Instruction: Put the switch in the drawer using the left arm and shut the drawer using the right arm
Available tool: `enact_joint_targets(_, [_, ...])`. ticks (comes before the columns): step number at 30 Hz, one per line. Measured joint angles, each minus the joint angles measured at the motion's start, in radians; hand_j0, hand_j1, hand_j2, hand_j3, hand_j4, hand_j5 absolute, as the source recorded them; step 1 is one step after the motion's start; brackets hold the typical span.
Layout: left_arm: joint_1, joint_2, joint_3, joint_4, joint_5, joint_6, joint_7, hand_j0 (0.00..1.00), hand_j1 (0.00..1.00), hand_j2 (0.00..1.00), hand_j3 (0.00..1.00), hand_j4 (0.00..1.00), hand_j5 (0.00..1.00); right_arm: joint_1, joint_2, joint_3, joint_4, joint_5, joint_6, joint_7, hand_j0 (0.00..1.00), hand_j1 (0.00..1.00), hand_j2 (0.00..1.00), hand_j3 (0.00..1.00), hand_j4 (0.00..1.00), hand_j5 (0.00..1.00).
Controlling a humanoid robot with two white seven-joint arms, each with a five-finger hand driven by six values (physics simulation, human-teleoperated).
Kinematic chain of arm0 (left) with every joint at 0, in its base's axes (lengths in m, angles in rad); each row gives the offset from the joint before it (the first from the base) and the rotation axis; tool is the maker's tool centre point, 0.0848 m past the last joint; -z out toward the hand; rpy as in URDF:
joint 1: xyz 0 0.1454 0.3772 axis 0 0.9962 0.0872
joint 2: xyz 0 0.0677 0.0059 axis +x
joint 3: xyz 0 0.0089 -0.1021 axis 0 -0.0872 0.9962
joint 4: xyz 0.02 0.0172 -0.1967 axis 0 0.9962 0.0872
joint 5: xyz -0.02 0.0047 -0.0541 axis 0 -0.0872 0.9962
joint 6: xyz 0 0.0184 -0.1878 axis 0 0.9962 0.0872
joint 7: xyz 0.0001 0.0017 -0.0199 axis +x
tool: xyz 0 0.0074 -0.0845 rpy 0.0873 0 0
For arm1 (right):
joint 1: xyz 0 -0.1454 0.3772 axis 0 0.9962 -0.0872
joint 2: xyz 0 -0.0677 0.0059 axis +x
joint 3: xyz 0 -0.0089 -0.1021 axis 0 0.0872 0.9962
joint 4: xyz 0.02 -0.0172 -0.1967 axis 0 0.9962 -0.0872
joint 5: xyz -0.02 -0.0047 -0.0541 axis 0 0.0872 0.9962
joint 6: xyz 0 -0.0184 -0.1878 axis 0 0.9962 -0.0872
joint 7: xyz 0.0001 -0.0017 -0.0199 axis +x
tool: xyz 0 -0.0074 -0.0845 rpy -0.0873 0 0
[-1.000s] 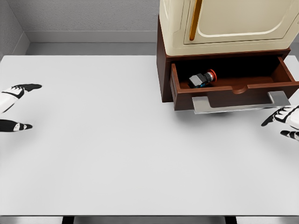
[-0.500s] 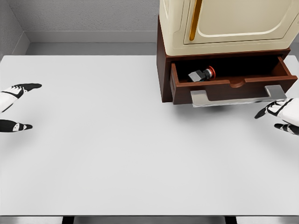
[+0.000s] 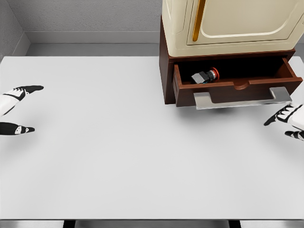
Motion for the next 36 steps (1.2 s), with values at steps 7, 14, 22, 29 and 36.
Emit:
enact_joint_targets(7, [-0.002,-0.006,0.000,0.001,-0.001,0.000,0.000,1.00,1.00,1.00,1.00,1.00,1.00,0.015,-0.025,-0.003,-0.074,0.001,0.000,-0.001,0.73,0.73,0.73,0.73,0.73,0.73])
enact_joint_targets(14, [0.000,-0.007,0.000,0.001,-0.002,0.000,0.000,1.00,1.00,1.00,1.00,1.00,1.00,0.015,-0.020,-0.029,-0.128,0.010,-0.001,0.006,0.72,0.72,0.72,0.72,0.72,0.72])
enact_joint_targets(22, [-0.002,-0.008,-0.002,0.005,-0.003,0.000,0.000,1.00,1.00,1.00,1.00,1.00,1.00,-0.018,0.021,-0.035,-0.112,0.027,-0.013,0.038,0.69,0.69,0.69,0.69,0.69,0.69])
enact_joint_targets(29, [-0.002,-0.008,-0.002,0.006,-0.003,-0.001,0.000,1.00,1.00,1.00,1.00,1.00,1.00,-0.061,0.063,-0.026,-0.069,0.053,-0.016,0.040,0.70,0.70,0.70,0.70,0.70,0.70])
enact_joint_targets(36, [0.000,-0.008,-0.001,0.005,-0.002,0.000,0.000,1.00,1.00,1.00,1.00,1.00,1.00,-0.107,0.080,0.000,-0.046,0.067,-0.013,0.028,0.71,0.71,0.71,0.71,0.71,0.71])
